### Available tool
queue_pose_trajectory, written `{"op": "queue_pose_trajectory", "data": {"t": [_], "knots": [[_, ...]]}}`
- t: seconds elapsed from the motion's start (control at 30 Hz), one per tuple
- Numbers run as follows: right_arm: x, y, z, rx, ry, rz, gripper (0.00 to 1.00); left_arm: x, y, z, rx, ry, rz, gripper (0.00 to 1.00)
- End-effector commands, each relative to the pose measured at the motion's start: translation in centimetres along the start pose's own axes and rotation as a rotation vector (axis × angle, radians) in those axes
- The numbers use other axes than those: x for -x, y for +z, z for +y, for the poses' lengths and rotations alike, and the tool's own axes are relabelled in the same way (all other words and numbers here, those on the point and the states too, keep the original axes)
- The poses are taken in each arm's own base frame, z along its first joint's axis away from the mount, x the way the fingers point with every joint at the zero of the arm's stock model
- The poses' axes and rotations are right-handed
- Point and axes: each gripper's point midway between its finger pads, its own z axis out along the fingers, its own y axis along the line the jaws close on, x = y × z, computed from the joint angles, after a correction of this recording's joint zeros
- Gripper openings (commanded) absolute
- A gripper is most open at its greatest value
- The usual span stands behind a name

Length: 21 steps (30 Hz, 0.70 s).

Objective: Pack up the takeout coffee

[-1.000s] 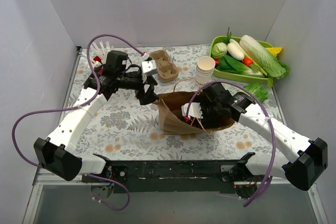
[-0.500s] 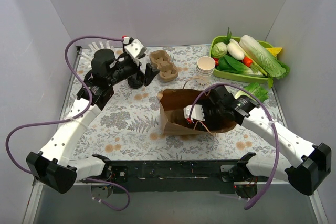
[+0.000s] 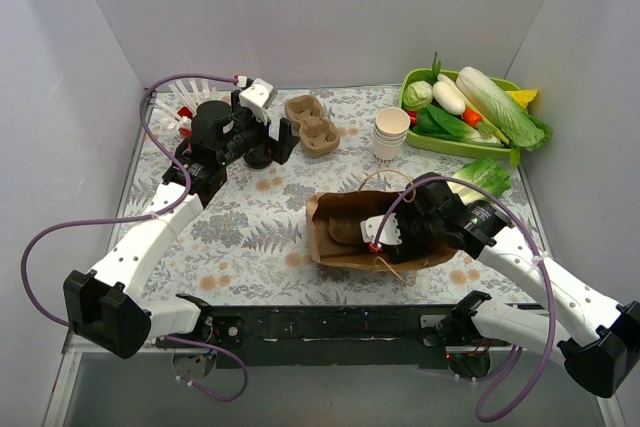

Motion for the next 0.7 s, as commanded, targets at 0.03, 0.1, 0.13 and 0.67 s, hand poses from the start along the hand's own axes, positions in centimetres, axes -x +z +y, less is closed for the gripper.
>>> {"op": "queue_pose_trajectory", "data": {"t": [0.03,0.1,0.13,0.67], "knots": [[-0.2,0.2,1.5,0.066,0.035,0.003,0.01,0.0,0.1,-0.1,-0.013,0.004,-0.013,0.94],[-0.3,0.1,1.6,0.067,0.042,0.003,0.01,-0.3,0.2,-0.3,-0.021,0.007,-0.007,0.94],[-0.2,-0.2,1.5,0.049,0.039,-0.007,0.01,-0.4,0.1,-0.3,-0.024,0.006,-0.006,0.94],[0.1,-1.8,1.9,-0.035,-0.041,-0.095,0.01,-1.9,0.7,-1.0,-0.065,0.003,0.014,0.93]]}}
